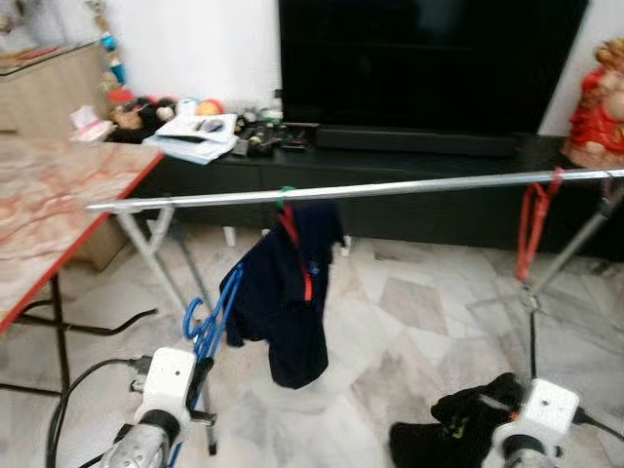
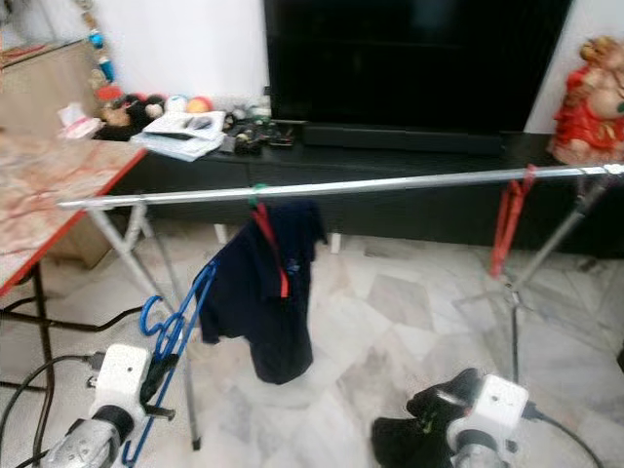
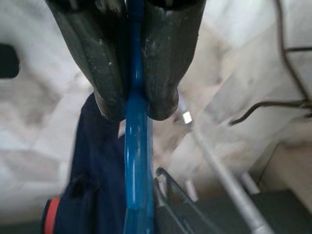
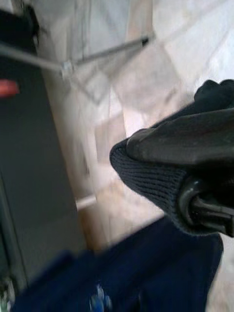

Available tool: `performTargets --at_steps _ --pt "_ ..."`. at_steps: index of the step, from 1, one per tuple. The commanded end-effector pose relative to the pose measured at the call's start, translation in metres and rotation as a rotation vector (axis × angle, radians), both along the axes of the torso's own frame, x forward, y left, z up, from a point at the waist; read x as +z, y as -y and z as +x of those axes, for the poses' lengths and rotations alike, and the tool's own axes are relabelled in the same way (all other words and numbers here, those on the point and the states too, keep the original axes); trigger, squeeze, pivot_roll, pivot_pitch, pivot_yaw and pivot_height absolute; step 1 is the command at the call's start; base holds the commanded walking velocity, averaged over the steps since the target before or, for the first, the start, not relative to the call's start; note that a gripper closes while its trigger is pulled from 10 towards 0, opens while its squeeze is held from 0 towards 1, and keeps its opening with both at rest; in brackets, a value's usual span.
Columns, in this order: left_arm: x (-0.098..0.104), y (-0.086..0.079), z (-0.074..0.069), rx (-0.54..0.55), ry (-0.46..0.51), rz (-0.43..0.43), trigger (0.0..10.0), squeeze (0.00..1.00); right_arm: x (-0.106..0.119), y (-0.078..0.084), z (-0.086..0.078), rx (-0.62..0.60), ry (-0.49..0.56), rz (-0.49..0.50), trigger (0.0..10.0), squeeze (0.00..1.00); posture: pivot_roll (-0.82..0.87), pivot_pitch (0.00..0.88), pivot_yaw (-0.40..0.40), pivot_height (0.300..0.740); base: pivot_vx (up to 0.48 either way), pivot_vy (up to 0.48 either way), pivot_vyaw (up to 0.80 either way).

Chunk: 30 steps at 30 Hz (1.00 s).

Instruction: Hang hanger

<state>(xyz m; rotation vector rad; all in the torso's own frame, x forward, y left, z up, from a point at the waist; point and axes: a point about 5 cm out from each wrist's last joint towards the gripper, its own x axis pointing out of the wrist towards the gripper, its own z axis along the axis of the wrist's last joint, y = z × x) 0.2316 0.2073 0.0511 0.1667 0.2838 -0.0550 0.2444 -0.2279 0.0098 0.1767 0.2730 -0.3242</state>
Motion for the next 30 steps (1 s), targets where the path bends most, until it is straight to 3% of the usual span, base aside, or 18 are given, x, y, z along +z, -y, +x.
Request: performTargets --at_steps 1,17,30 --pt "0.004 0.003 0.003 0.0 0.018 -0.017 10.0 0.0 0.005 0.009 0.0 -0.015 0.017 -0.025 10.0 0.0 0.05 0.0 0.02 0.74 0.0 0.48 0.0" --pt "0.003 0.006 0.0 -0.035 0.012 -0.017 10.0 0.0 0.012 0.009 0.006 -0.01 0.038 -0.031 10.0 0.0 0.06 0.0 0.015 0.74 0.0 0.03 0.0" --pt "0.003 0.007 0.0 -0.034 0.014 -0.022 10.0 0.0 0.023 0.007 0.016 0.007 0.067 -0.042 10.0 0.0 0.07 0.0 0.012 0.74 -0.25 0.0 0.0"
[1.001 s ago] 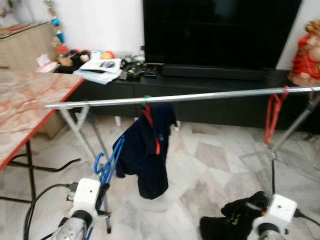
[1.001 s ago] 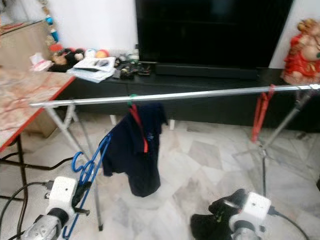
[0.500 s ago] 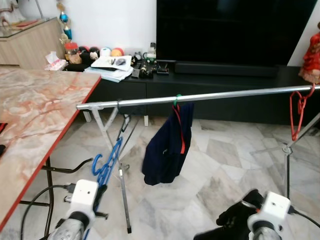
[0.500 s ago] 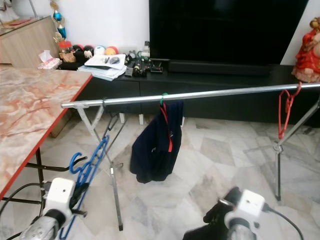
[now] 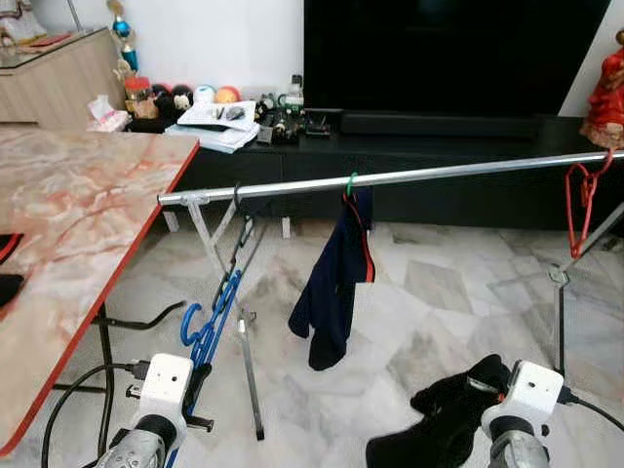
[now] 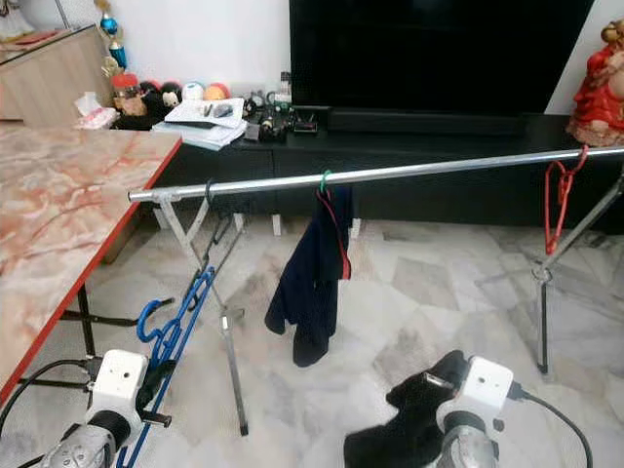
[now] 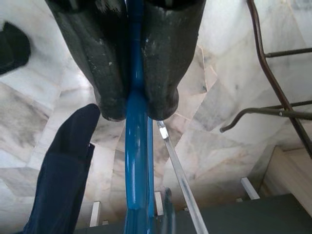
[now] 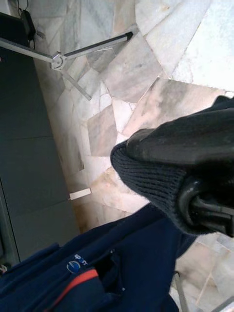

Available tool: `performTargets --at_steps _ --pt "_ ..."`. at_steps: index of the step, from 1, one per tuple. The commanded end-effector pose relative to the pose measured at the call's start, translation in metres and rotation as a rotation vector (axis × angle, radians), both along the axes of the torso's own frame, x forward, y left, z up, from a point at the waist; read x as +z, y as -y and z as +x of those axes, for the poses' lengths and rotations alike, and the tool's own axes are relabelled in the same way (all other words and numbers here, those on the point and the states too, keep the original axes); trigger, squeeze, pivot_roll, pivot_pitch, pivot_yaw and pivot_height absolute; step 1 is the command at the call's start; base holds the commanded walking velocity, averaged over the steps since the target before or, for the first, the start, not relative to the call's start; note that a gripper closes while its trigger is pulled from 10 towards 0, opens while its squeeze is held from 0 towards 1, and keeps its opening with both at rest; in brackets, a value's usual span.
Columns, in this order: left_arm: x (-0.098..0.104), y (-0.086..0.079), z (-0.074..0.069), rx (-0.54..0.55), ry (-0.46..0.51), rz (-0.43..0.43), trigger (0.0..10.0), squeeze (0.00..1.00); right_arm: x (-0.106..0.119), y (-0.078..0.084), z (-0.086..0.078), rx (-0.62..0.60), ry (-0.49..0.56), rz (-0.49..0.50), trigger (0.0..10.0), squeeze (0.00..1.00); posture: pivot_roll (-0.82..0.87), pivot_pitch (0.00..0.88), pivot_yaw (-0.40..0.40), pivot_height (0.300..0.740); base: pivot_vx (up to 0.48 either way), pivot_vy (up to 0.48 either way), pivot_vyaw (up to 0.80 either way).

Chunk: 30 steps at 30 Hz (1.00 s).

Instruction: Hang hanger

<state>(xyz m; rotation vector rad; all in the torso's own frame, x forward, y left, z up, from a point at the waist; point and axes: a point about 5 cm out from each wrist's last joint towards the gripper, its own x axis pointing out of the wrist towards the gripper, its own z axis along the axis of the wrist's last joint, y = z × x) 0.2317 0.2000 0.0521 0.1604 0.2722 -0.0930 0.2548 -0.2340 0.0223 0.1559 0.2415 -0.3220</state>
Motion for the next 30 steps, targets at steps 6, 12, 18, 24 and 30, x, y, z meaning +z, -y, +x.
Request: performTargets --at_steps 6,12,18,24,30 --pt "0.002 0.001 0.0 -0.017 -0.002 -0.018 10.0 0.0 0.013 0.0 0.008 0.005 0.039 -0.02 10.0 0.0 0.07 0.0 0.012 0.74 -0.259 0.0 0.0" --pt "0.002 0.006 -0.002 -0.056 -0.01 -0.014 10.0 0.0 0.018 0.0 0.013 0.002 0.045 -0.023 10.0 0.0 0.08 0.0 0.008 0.74 -0.259 0.0 0.0" --pt "0.003 0.005 -0.002 -0.044 -0.007 -0.017 10.0 0.0 0.031 -0.008 0.029 0.048 0.066 -0.042 10.0 0.0 0.09 0.0 -0.008 0.74 -0.257 0.0 0.0" --pt "0.0 0.014 -0.005 -0.115 -0.034 -0.043 10.0 0.0 0.038 -0.012 0.038 0.082 0.057 -0.093 10.0 0.0 0.09 0.0 -0.011 0.74 -0.259 0.0 0.0" --pt "0.001 0.02 -0.005 -0.175 -0.049 -0.036 10.0 0.0 0.045 -0.025 0.046 0.144 0.045 -0.138 10.0 0.0 0.08 0.0 -0.01 0.74 -0.26 0.0 0.0"
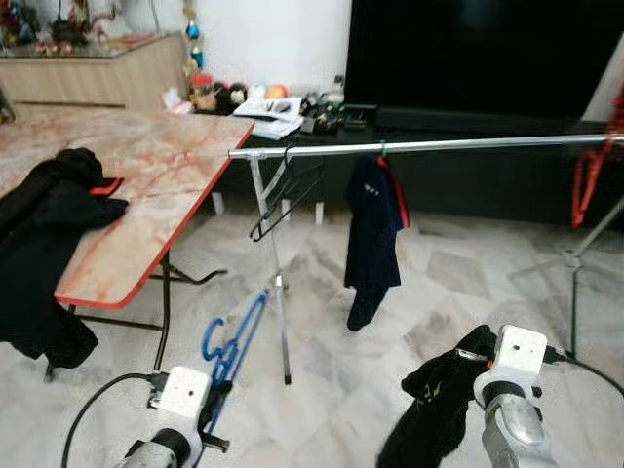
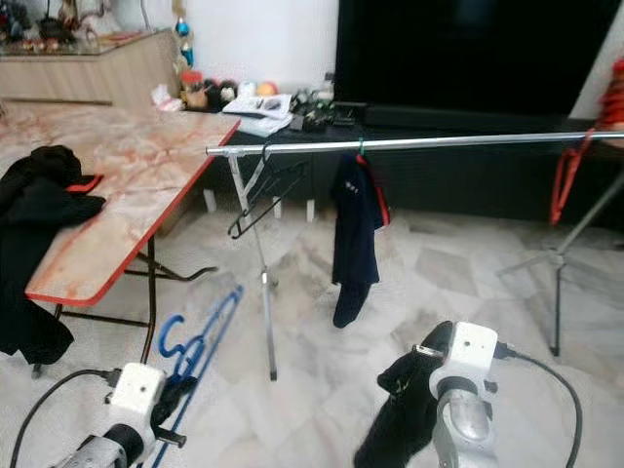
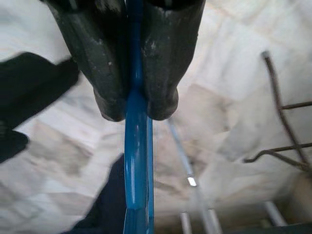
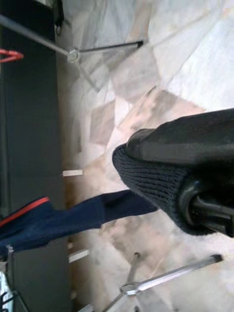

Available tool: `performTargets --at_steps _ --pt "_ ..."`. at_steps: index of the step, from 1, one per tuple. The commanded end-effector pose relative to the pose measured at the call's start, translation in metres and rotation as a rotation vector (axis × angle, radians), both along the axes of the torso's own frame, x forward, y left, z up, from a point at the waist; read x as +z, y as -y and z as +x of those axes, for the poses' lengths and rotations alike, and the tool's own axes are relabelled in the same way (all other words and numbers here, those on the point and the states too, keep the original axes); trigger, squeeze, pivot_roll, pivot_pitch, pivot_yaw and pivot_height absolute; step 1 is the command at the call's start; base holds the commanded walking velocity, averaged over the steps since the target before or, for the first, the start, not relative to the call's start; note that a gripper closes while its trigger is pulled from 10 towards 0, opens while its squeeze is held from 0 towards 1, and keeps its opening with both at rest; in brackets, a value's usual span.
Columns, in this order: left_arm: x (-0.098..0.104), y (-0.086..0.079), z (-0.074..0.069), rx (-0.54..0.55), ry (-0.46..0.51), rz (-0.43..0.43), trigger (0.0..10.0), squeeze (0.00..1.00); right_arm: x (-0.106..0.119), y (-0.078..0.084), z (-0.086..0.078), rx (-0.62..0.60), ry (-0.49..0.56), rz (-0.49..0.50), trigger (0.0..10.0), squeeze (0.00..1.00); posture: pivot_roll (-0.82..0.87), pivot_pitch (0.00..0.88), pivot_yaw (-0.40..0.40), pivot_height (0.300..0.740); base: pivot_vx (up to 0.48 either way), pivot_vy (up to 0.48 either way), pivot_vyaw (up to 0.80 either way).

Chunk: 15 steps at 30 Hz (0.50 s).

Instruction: Hang hanger

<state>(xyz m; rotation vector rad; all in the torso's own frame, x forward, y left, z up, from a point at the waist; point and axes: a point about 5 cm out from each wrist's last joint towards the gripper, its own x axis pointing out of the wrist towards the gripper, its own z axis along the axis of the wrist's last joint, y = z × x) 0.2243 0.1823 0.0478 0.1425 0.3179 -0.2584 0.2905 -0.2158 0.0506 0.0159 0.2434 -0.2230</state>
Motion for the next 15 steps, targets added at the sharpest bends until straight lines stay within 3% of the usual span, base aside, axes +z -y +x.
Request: performTargets --at_steps 1,4,10,15 --pt "0.005 0.003 0.004 -0.024 0.012 0.002 10.0 0.0 0.018 -0.01 0.012 0.045 0.062 -0.014 10.0 0.0 0.08 0.0 -0.01 0.74 -0.255 0.0 0.0" --pt "0.01 0.007 0.007 -0.074 0.011 0.004 10.0 0.0 0.023 -0.021 0.019 0.077 0.067 -0.018 10.0 0.0 0.08 0.0 -0.007 0.74 -0.255 0.0 0.0" --pt "0.014 0.015 0.009 -0.191 -0.032 0.034 10.0 0.0 0.022 -0.04 0.033 0.103 -0.005 -0.019 10.0 0.0 0.08 0.0 -0.002 0.74 0.0 0.0 0.0" --pt "0.018 0.024 0.003 -0.447 -0.172 0.092 10.0 0.0 0.021 -0.06 0.049 0.146 -0.062 -0.017 10.0 0.0 0.09 0.0 0.004 0.74 0.0 0.0 0.0"
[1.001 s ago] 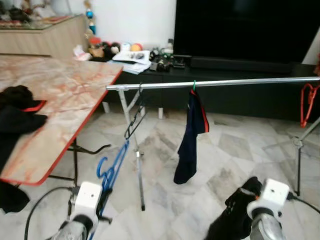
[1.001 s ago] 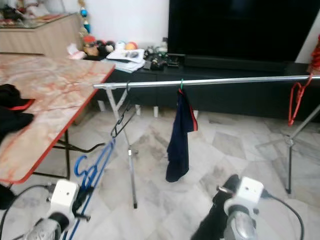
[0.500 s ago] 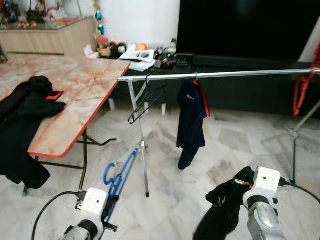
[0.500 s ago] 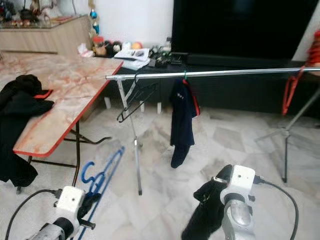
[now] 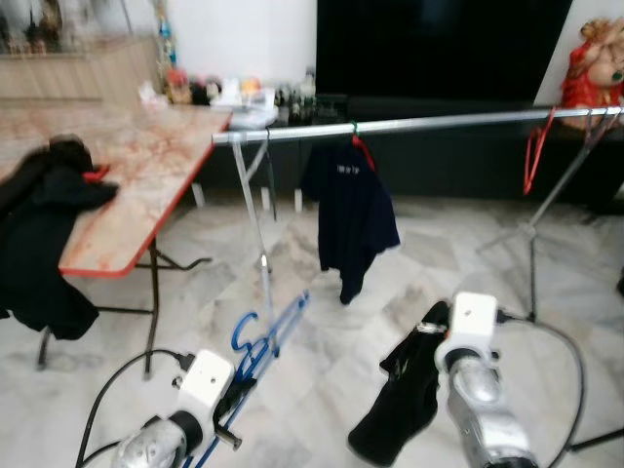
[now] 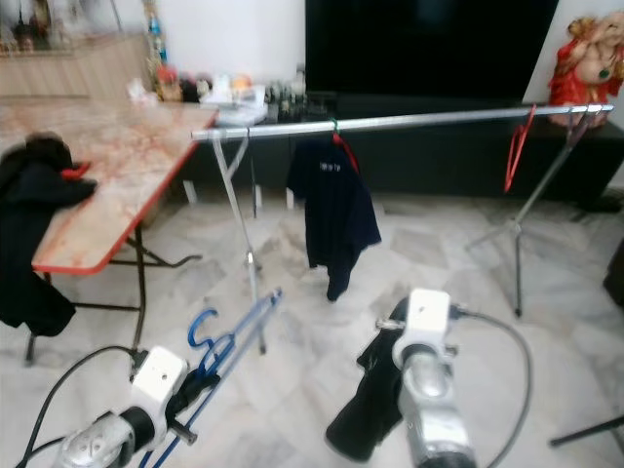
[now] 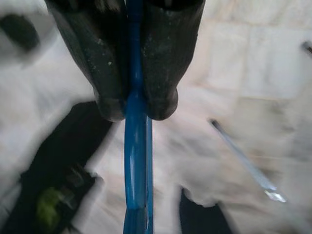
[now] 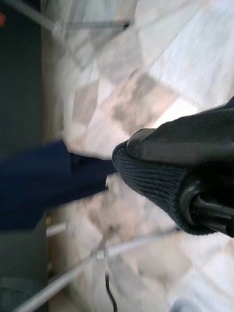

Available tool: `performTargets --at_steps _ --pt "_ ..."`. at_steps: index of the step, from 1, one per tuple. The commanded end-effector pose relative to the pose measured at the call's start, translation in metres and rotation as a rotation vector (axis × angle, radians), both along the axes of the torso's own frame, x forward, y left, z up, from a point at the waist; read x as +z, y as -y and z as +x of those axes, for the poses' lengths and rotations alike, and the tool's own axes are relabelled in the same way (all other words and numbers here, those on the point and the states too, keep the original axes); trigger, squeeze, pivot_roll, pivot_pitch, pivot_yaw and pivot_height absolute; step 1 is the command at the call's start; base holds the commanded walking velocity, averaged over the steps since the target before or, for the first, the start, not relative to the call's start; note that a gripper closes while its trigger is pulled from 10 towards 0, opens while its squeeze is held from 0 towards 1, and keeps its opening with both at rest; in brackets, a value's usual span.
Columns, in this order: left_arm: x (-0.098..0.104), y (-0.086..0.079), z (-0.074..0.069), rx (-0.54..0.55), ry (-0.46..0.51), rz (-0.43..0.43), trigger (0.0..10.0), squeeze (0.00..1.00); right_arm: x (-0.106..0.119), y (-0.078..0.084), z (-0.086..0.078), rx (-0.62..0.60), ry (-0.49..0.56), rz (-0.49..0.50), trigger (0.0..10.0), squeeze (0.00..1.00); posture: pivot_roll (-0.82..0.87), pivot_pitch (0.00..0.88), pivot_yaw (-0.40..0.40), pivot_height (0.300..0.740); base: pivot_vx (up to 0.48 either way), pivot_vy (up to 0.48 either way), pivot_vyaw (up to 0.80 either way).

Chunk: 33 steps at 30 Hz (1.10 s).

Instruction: Hang hanger

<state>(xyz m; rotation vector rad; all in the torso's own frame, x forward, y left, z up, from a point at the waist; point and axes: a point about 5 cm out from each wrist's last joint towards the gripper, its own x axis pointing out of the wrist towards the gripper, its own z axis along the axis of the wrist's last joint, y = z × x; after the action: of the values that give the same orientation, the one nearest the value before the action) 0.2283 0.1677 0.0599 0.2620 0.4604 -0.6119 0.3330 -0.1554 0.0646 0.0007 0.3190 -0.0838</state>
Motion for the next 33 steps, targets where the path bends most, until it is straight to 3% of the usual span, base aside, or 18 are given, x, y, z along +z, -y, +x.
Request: performTargets --at_steps 1,4,9,19,21,27,33 --pt "0.005 0.011 -0.003 -0.145 -0.039 0.029 10.0 0.0 0.008 -0.003 0.009 0.024 0.011 -0.03 10.0 0.0 0.09 0.0 0.004 0.74 0.0 0.0 0.0" --pt "0.004 0.013 -0.007 -0.258 -0.105 0.076 10.0 0.0 0.012 -0.015 0.015 0.067 0.012 -0.03 10.0 0.0 0.1 0.0 0.005 0.74 0.0 0.0 0.0" --pt "0.015 0.032 -0.003 -0.381 -0.133 0.024 10.0 0.0 0.019 -0.033 0.023 0.1 0.025 -0.019 10.0 0.0 0.1 0.0 0.008 0.74 0.0 0.0 0.0" --pt "0.021 0.056 0.004 -0.396 -0.123 -0.032 10.0 0.0 0.018 -0.04 0.025 0.112 0.018 -0.016 10.0 0.0 0.09 0.0 0.007 0.74 0.0 0.0 0.0" --pt "0.021 0.058 0.007 -0.349 -0.092 -0.029 10.0 0.0 0.015 -0.037 0.024 0.101 0.012 -0.015 10.0 0.0 0.09 0.0 0.007 0.74 0.0 0.0 0.0" --pt "0.022 0.051 0.023 -0.213 -0.016 0.0 10.0 0.0 0.015 -0.035 0.025 0.1 0.016 -0.014 10.0 0.0 0.09 0.0 0.002 0.74 0.0 0.0 0.0" --pt "0.023 0.048 0.022 -0.215 -0.025 0.003 10.0 0.0 0.015 -0.033 0.026 0.096 0.016 -0.014 10.0 0.0 0.09 0.0 -0.001 0.74 0.0 0.0 0.0"
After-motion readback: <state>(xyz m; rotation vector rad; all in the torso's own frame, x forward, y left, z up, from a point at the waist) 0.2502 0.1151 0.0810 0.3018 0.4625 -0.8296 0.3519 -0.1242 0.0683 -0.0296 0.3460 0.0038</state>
